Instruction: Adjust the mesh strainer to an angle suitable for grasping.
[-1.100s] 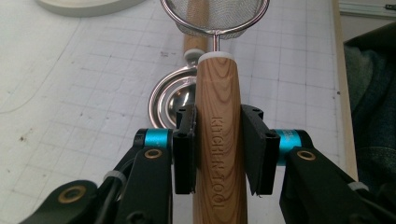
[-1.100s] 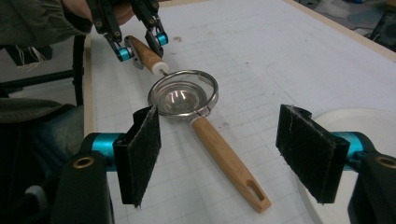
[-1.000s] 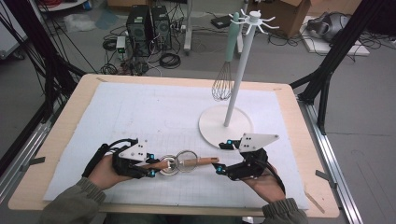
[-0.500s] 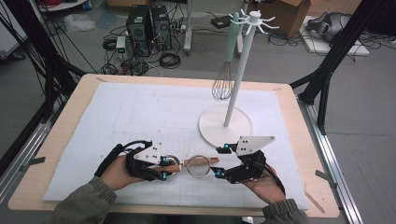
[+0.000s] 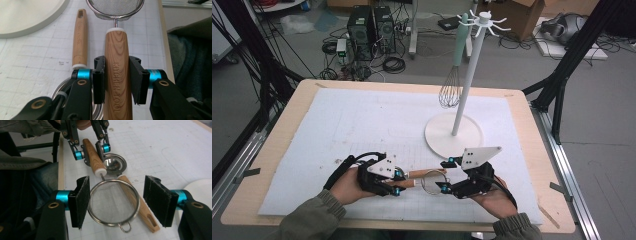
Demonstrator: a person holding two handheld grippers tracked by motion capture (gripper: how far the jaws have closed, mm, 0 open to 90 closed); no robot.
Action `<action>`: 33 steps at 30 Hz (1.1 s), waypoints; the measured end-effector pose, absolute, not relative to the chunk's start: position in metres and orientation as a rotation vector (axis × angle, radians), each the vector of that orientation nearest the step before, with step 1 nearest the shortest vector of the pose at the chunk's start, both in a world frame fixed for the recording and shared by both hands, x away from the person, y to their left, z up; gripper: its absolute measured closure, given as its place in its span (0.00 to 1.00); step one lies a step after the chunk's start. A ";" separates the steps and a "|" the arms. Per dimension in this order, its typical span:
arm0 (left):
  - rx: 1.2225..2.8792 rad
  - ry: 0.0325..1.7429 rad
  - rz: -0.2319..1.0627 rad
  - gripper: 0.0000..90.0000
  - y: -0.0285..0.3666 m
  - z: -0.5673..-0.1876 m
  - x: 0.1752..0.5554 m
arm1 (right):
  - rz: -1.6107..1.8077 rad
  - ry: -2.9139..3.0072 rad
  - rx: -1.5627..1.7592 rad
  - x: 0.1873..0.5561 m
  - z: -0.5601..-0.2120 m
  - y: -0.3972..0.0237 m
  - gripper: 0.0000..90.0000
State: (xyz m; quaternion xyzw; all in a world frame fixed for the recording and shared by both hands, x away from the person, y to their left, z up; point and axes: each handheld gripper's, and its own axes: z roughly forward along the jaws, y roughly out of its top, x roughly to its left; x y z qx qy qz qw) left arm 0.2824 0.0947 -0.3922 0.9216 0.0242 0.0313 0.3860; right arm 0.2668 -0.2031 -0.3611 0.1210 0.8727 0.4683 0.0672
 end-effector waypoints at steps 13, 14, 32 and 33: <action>2.358 0.025 0.068 0.75 0.069 -0.391 0.280 | 1.365 2.710 0.288 0.269 -0.370 -0.189 0.48; 2.363 0.020 0.067 0.75 0.068 -0.390 0.279 | 1.360 2.719 0.278 0.270 -0.371 -0.188 0.49; 2.368 -0.005 0.057 0.75 0.057 -0.389 0.276 | 1.299 2.830 0.205 0.274 -0.384 -0.173 0.59; 2.371 -0.005 0.057 0.75 0.057 -0.389 0.277 | 1.296 2.836 0.203 0.274 -0.384 -0.173 0.60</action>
